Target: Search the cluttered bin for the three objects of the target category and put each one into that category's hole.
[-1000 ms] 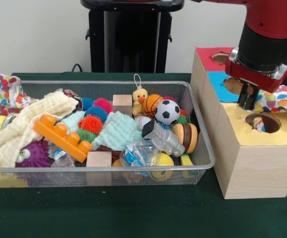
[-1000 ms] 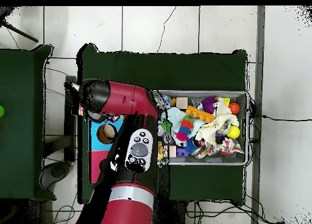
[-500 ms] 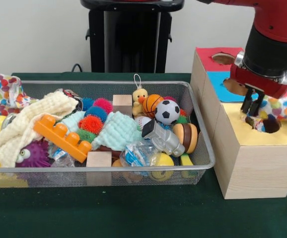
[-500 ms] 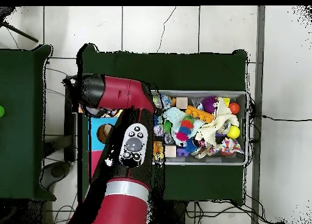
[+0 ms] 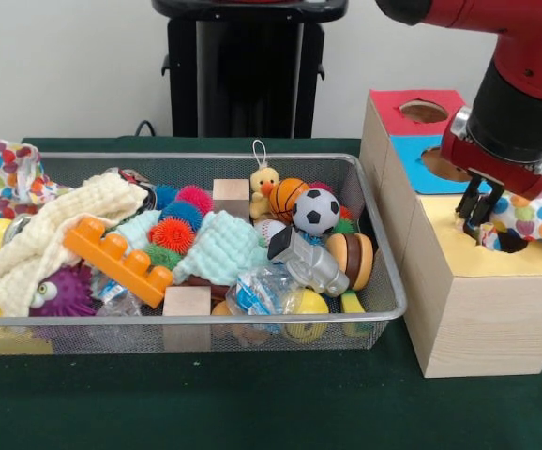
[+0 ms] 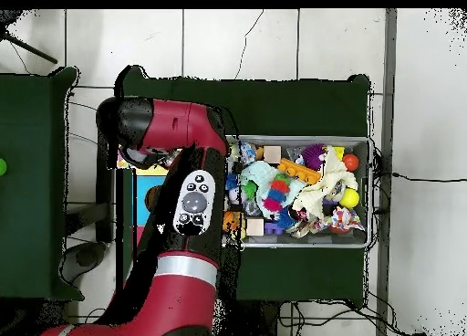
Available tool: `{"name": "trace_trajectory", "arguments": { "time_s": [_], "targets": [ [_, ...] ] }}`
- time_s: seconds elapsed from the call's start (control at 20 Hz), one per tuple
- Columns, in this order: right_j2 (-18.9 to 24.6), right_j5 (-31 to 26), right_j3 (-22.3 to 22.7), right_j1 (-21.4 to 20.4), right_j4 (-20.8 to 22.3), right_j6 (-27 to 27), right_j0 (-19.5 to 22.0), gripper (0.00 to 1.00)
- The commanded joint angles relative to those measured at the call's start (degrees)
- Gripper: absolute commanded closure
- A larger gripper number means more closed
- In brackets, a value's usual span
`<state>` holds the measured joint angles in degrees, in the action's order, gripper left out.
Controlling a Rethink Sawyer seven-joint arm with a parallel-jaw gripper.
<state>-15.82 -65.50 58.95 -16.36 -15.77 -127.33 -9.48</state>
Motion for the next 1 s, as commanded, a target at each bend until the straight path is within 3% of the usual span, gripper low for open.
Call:
{"name": "trace_trajectory", "arguments": {
  "time_s": [0.05,0.35,0.75,1.0],
  "targets": [
    [3.91,12.16,-0.72,11.26,0.12,-12.47,1.57,1.00],
    [8.87,14.11,5.14,10.77,-1.34,-5.70,3.47,1.00],
    [5.36,15.30,0.38,15.06,0.46,-10.64,0.86,1.00],
    [6.59,19.13,2.26,13.82,-0.91,-10.60,1.66,1.00]
  ]
}}
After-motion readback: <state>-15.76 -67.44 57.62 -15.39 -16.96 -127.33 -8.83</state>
